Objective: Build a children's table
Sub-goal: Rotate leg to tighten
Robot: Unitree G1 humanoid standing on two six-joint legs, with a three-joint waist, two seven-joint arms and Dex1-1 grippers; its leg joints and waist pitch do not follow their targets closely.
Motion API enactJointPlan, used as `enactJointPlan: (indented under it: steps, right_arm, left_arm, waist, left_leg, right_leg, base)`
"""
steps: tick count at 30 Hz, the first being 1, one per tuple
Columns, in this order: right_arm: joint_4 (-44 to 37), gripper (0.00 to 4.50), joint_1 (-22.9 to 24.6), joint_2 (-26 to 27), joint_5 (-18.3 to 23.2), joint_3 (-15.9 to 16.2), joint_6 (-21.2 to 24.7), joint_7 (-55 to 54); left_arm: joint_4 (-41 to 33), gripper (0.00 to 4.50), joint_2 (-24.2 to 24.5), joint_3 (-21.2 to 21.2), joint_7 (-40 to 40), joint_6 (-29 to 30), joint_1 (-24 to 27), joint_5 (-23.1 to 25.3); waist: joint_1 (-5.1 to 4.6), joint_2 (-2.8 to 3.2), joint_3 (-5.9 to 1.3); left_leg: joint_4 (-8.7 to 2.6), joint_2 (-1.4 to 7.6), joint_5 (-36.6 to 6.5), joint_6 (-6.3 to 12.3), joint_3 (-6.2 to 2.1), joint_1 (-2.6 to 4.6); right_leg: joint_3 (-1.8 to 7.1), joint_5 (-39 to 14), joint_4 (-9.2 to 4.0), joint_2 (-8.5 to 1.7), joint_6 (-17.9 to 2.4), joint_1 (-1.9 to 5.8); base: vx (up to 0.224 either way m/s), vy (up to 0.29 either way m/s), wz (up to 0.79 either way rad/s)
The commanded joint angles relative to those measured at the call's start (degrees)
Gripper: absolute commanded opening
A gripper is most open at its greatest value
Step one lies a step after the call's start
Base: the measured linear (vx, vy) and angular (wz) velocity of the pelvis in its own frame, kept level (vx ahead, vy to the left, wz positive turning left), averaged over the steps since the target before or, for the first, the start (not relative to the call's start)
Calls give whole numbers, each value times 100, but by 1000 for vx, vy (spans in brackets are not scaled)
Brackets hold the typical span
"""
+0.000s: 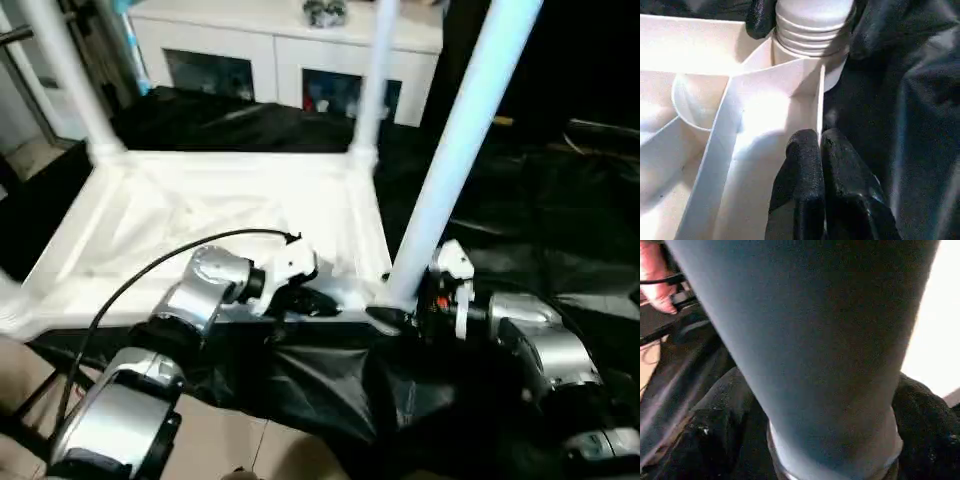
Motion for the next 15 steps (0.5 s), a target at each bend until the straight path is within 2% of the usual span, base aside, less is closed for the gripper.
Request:
enactJointPlan:
  steps: [1, 5, 6, 11, 14, 15]
  right_arm:
    - [-127, 348, 98, 124, 61, 492, 167, 444]
    - [-158, 322, 87, 162, 85, 465, 261, 436]
    - [-167, 318, 87, 173, 90, 454, 281, 423]
    - [80, 286, -4, 381, 25, 260, 142, -72]
    - [669, 278, -274, 804, -158, -121, -58, -1382]
    - [682, 278, -281, 814, -161, -128, -53, -1414]
  left_arm:
    - [-115, 0, -77, 0, 166, -36, -79, -49]
    - [-132, 0, -61, -21, 131, -47, -65, -83]
    - [-140, 0, -70, -20, 138, -42, -59, -90]
    - [-127, 0, -243, 33, 449, 58, -55, -75]
    - [14, 0, -505, 92, 1122, 225, -166, 40]
    - [18, 0, -512, 92, 1140, 231, -169, 44]
  waist:
    - [3, -35, -343]
    - [4, -38, -353]
    - [4, -57, -354]
    - [3, -44, -349]
    - [-59, -44, -313]
    - [-85, -36, -310]
  left_leg:
    - [-342, 234, -1314, 317, -29, 49]
    - [-328, 223, -1187, 335, -23, 31]
    - [-327, 221, -1179, 341, -20, 33]
    - [-330, 227, -1214, 320, -22, 40]
    - [-356, 212, -1499, 161, -48, 57]
    - [-361, 209, -1565, 115, -57, 60]
  right_leg:
    - [258, -1765, -404, -479, -1111, 242]
    - [255, -1550, -380, -482, -1161, 256]
    - [253, -1551, -381, -479, -1159, 258]
    - [251, -1645, -388, -486, -1145, 247]
    - [244, -2238, -444, -504, -1031, 216]
    - [245, -2348, -448, -507, -1010, 201]
  base:
    - [0, 0, 0]
    - [0, 0, 0]
    - [0, 0, 0]
    - [0, 0, 0]
    - [0, 0, 0]
    - [0, 0, 0]
